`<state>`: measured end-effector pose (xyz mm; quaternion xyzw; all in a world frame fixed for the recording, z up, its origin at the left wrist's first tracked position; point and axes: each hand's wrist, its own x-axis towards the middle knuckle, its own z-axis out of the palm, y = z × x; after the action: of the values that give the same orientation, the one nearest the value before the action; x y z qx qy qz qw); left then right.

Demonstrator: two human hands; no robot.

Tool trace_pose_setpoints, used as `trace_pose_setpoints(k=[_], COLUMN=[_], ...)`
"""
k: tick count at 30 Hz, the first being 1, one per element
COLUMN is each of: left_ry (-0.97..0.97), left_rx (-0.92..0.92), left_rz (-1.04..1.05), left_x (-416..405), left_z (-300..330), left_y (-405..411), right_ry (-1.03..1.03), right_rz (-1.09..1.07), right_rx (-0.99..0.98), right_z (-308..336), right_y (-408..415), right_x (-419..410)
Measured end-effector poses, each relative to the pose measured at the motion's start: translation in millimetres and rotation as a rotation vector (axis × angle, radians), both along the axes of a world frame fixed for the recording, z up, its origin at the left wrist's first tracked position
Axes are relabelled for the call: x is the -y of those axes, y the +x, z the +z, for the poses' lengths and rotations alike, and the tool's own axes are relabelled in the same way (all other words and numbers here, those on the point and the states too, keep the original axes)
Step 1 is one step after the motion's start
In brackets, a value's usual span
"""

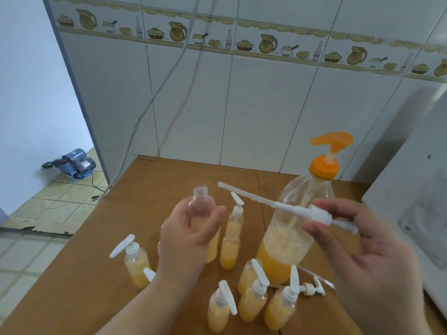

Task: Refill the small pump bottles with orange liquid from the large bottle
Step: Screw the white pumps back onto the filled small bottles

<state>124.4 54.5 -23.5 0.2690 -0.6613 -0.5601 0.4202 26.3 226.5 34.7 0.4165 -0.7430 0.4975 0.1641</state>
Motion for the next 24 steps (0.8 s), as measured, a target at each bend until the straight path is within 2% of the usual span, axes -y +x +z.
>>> trace_pose_setpoints(k=[7, 12, 16, 21, 24], left_ry=[-0.283, -0.554, -0.546, -0.576, -0.58], left_rx=[0.062, 0.116, 0.129, 0.13, 0.158], left_rz=[-0.002, 0.008, -0.007, -0.042, -0.037], left_x=[9.2, 16.0, 18.7, 17.3, 19.5], left_z=[7.2, 6.4, 5.8, 6.4, 7.1], left_y=[10.3, 13.3, 13.4, 14.8, 15.5], right_ry=[0.15, 0.245, 0.222, 0.37, 0.293], right_rz=[-0.001, 0.055, 0.046, 0.115, 0.104], right_rx=[-0.157, -0.275, -0.249, -0.34, -0.275], right_z=[0.5, 21.8, 46.5, 47.1, 52.1], right_y=[-4.1, -14.2, -24.3, -28.4, -33.9], right_x=[10.1, 5.9, 1.9, 11.3, 3.5])
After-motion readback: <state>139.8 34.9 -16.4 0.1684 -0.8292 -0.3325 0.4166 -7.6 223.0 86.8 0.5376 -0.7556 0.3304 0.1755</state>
